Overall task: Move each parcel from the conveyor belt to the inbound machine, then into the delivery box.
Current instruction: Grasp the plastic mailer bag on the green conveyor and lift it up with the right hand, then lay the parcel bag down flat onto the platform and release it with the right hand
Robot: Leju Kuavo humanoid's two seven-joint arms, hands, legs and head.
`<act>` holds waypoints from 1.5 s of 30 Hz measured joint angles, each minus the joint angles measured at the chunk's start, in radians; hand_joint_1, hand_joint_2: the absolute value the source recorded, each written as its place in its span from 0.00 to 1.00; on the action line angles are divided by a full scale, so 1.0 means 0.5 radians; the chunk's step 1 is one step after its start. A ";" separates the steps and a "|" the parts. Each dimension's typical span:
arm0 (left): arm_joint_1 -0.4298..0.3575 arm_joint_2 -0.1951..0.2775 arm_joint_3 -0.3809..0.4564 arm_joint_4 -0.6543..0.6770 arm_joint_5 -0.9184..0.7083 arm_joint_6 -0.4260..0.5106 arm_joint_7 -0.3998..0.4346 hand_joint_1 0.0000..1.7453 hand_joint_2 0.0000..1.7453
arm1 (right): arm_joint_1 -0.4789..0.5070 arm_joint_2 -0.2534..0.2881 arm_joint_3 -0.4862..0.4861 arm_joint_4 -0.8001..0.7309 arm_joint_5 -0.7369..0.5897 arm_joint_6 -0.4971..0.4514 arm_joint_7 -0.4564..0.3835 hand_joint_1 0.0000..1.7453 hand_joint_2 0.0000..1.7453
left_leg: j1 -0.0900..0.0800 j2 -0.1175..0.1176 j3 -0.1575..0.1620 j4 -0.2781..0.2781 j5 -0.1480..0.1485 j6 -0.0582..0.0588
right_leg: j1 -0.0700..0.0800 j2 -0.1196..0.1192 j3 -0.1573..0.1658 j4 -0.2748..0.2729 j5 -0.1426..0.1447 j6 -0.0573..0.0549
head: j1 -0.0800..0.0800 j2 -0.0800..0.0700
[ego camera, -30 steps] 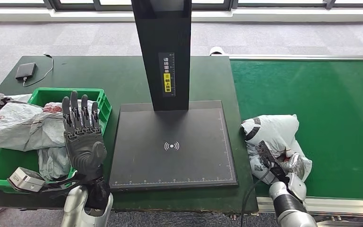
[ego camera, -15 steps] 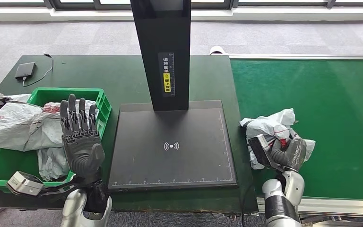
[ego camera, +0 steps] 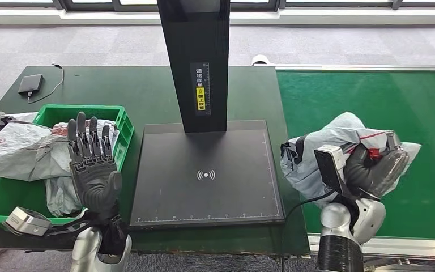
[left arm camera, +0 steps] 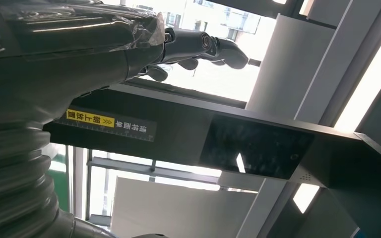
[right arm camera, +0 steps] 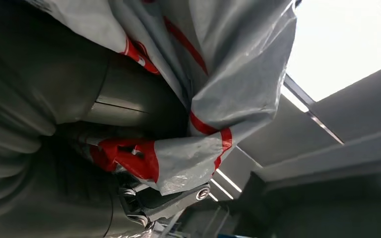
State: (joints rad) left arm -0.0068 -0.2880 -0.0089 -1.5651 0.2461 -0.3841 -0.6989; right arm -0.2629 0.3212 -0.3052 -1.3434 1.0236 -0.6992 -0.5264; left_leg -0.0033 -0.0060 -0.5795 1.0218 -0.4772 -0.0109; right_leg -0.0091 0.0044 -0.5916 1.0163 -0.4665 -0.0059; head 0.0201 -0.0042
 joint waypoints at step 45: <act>-0.070 0.001 -0.134 0.259 -0.047 0.017 0.000 0.00 1.00 | -0.509 0.050 1.263 1.547 -0.559 0.010 0.340 0.88 1.00 | 0.002 0.003 0.003 -0.001 0.001 -0.003 | 0.002 0.004 0.000 0.001 0.000 -0.003 | 0.000 0.000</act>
State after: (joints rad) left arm -0.0417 -0.2877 -0.0757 -1.4354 0.2226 -0.3758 -0.6989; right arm -0.5175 0.3464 0.3265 -0.5701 0.7438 -0.6945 -0.3565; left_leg -0.0022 -0.0045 -0.5782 1.0214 -0.4766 -0.0122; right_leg -0.0081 0.0065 -0.5917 1.0168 -0.4666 -0.0073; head 0.0199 -0.0043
